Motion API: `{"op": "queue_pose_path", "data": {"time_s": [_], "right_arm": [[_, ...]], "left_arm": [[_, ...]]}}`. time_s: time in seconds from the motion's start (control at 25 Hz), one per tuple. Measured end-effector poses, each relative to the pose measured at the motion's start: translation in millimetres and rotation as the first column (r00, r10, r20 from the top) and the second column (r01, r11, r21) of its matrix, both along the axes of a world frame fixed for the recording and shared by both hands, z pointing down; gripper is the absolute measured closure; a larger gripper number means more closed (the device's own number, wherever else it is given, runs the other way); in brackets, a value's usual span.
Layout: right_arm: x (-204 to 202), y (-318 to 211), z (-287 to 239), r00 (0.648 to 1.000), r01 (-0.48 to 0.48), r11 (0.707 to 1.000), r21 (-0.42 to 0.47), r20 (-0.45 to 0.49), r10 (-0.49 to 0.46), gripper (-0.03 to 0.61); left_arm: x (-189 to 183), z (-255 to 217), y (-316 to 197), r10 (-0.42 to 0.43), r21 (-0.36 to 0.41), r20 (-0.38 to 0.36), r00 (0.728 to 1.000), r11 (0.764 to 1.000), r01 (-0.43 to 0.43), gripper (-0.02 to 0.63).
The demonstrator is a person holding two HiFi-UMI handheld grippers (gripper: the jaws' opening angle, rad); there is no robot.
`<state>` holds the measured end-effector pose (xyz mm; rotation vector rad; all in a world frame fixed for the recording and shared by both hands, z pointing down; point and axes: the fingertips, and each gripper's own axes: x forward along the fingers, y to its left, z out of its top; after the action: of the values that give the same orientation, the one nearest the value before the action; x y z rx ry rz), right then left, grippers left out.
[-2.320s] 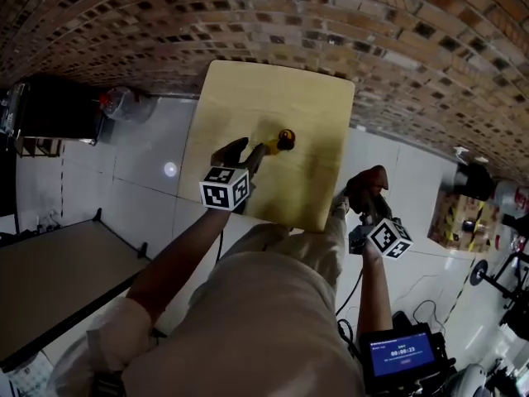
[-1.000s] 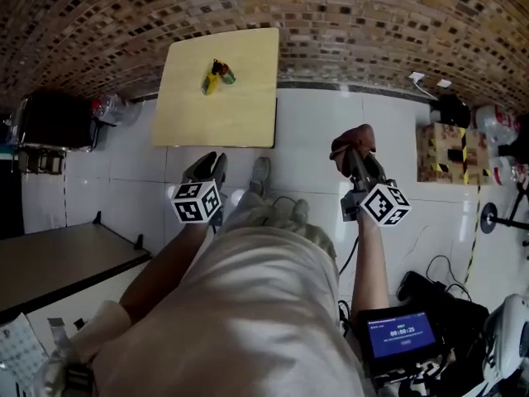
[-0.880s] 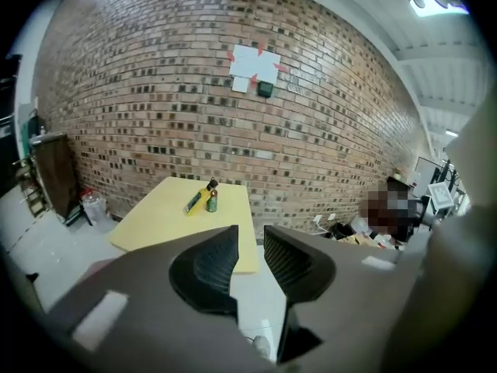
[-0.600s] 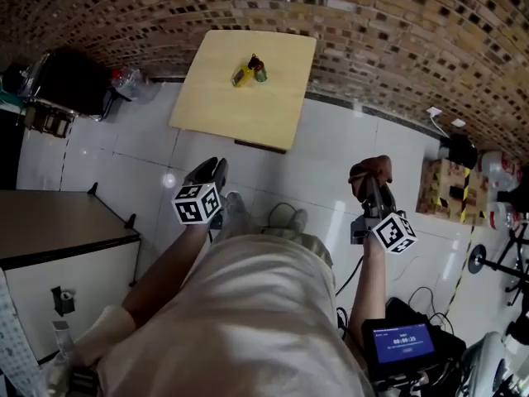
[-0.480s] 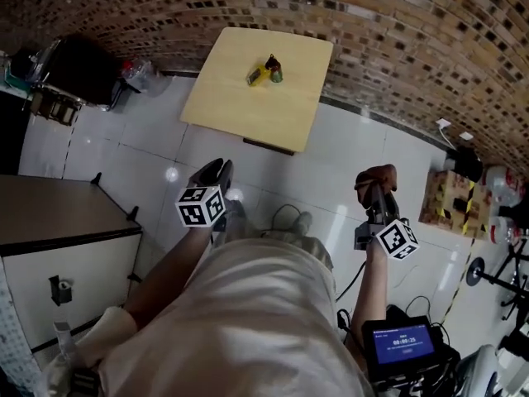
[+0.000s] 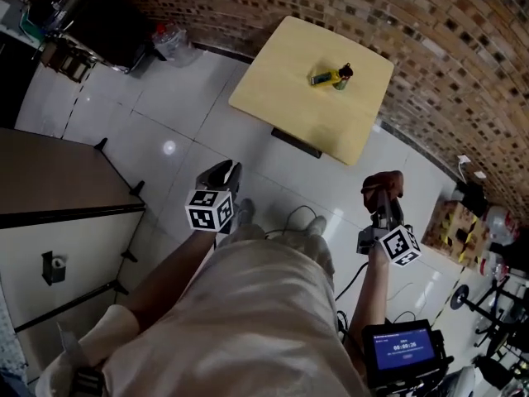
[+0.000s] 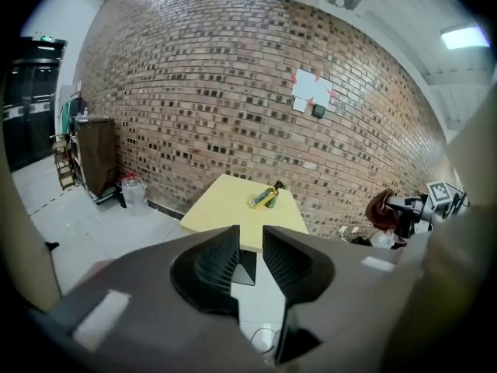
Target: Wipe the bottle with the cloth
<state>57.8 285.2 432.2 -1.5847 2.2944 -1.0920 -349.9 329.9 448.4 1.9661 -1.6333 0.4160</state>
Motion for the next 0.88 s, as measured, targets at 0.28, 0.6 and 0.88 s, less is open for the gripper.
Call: {"op": "queue_pose_path", "data": {"time_s": [0.28, 0.6, 0.88], "right_arm": [[-155.4, 12.0, -25.4, 1.000, 0.026, 0.999, 0.026, -0.015, -0.026, 0.495], [-188.4, 62.8, -47.0, 0.997, -0.058, 0.995, 0.079, -0.038, 0.061, 0.494], [-154.3, 96.9, -101.4, 0.992, -0.113, 0.979, 0.169, -0.040, 0.121, 0.494]], "left_arm": [[-64.4, 3.1, -5.6, 0.218, 0.033, 0.040, 0.975, 0.975, -0.220, 0.512], [-70.7, 1.1, -15.0, 0.387, 0.060, 0.068, 0.919, 0.918, -0.391, 0.517], [-18.7, -22.3, -31.6, 0.434, 0.108, 0.060, 0.899, 0.892, -0.438, 0.517]]}}
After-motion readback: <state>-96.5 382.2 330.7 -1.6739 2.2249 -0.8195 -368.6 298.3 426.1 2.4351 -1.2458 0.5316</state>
